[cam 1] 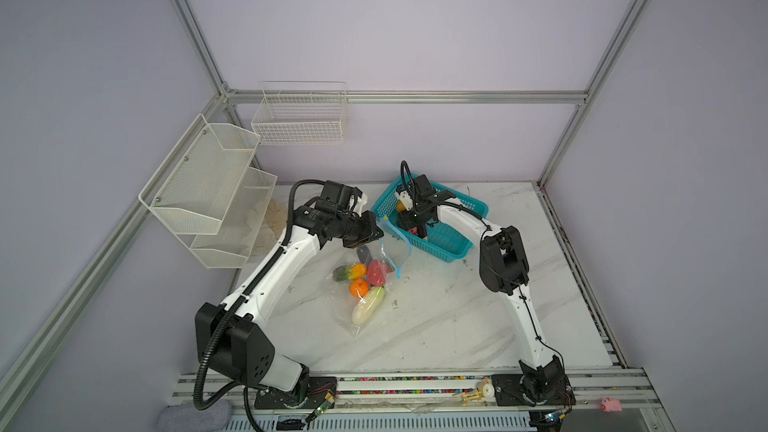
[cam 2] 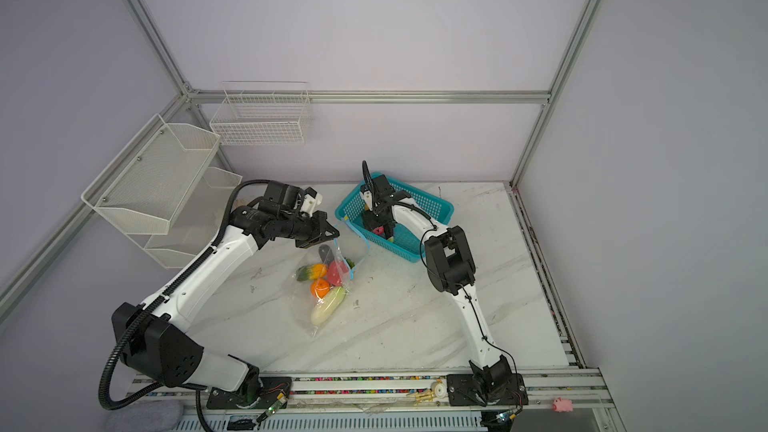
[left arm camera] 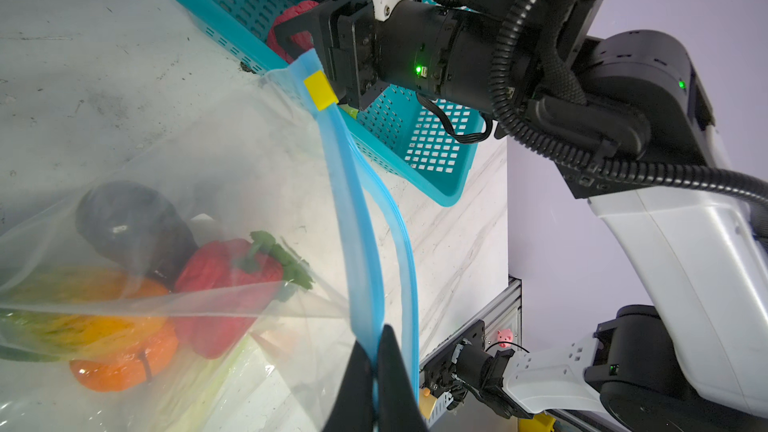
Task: Place the food in the zip-top bag and seal the zipper
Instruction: 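Lower the right gripper onto the pink dragon fruit and close it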
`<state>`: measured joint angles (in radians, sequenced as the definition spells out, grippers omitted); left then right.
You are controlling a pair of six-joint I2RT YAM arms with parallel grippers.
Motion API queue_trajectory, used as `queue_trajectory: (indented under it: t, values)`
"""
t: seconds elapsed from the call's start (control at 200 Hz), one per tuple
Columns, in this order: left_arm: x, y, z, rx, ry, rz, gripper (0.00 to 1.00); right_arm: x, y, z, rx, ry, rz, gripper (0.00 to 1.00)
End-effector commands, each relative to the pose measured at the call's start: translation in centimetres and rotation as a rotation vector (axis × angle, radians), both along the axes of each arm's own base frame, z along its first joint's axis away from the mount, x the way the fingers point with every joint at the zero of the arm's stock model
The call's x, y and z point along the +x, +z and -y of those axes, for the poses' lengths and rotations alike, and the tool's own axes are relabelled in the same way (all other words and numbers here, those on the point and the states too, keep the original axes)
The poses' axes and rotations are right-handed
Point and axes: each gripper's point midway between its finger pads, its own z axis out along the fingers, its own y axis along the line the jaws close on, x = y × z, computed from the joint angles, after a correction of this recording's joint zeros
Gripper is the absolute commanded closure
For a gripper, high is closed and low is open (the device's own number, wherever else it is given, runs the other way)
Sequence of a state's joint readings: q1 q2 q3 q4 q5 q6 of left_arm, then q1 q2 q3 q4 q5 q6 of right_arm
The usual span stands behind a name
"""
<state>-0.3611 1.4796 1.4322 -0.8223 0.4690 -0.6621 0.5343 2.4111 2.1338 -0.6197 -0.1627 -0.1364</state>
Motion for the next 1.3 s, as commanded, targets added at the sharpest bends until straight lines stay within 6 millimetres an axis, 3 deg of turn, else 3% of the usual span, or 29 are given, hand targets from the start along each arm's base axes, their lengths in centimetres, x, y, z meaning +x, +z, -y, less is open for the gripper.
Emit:
queue_trajectory:
  t: [0.0, 0.33, 0.64, 1.025, 1.295]
  values:
    - [0.4, 2.2, 0.5, -0.044, -0.013, 0.066, 1.0, -1.1, 0.3, 1.1, -0.056, -0.005, -0.032, 0.36]
    - [0.4, 2.1, 0.6, -0.046, -0.015, 0.065, 1.0, -1.8, -2.2, 1.4, -0.089, -0.004, -0.084, 0.24]
    - [0.4, 2.1, 0.7, -0.048, -0.018, 0.066, 1.0, -1.7, -2.3, 1.1, -0.083, -0.005, -0.083, 0.25]
    - [0.5, 2.0, 0.7, -0.05, -0.017, 0.069, 1.0, -1.0, 0.1, 0.9, -0.054, -0.023, -0.03, 0.33]
    - [0.5, 2.0, 0.8, -0.056, -0.017, 0.075, 1.0, -0.6, 3.0, 0.9, -0.021, -0.032, 0.029, 0.35]
